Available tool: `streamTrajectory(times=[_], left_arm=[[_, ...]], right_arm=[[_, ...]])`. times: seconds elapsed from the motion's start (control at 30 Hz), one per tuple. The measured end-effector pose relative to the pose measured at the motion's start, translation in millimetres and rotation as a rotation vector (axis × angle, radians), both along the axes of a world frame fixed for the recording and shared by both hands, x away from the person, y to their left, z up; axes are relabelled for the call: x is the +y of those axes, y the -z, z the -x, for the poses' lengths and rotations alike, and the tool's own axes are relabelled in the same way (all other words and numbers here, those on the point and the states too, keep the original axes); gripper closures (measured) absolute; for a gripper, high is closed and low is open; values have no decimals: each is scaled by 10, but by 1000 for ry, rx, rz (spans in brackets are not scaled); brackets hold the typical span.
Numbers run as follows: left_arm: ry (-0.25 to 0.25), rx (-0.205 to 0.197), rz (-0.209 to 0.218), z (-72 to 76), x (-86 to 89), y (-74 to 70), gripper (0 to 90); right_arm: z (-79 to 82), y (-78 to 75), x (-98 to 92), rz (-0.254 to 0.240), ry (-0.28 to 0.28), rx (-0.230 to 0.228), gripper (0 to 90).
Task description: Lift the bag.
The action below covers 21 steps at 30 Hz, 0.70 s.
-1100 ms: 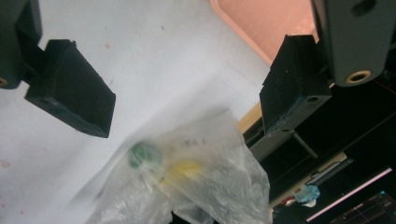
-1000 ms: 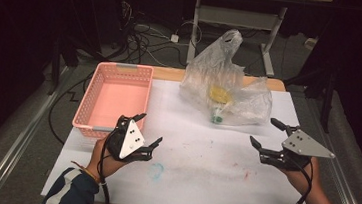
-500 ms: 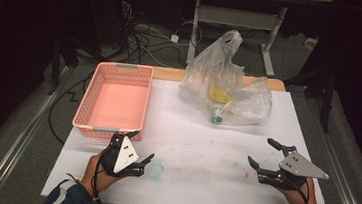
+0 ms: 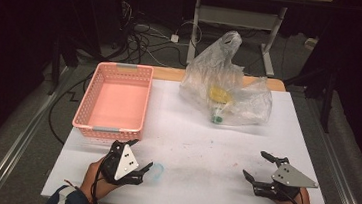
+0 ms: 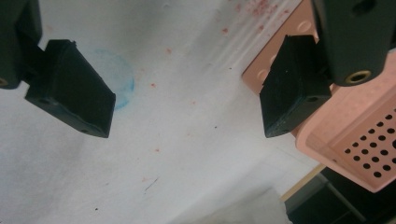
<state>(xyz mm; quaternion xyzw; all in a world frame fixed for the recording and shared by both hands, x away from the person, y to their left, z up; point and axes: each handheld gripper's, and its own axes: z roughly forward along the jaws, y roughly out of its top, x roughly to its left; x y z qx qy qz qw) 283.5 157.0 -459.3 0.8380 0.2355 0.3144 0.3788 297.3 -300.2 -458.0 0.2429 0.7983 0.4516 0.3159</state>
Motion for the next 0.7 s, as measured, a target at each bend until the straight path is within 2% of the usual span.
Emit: streamTrajectory(times=[0.27,0.5,0.7], left_arm=[[-6,3,29,11,31,-32,180],[-7,18,47,8,76,-32,179],[-8,23,45,12,77,-33,179]], right_arm=[[44,-31,48,22,-3,-31,187],[19,-24,88,20,-1,-27,191],[33,-18,111,21,-18,-24,191]])
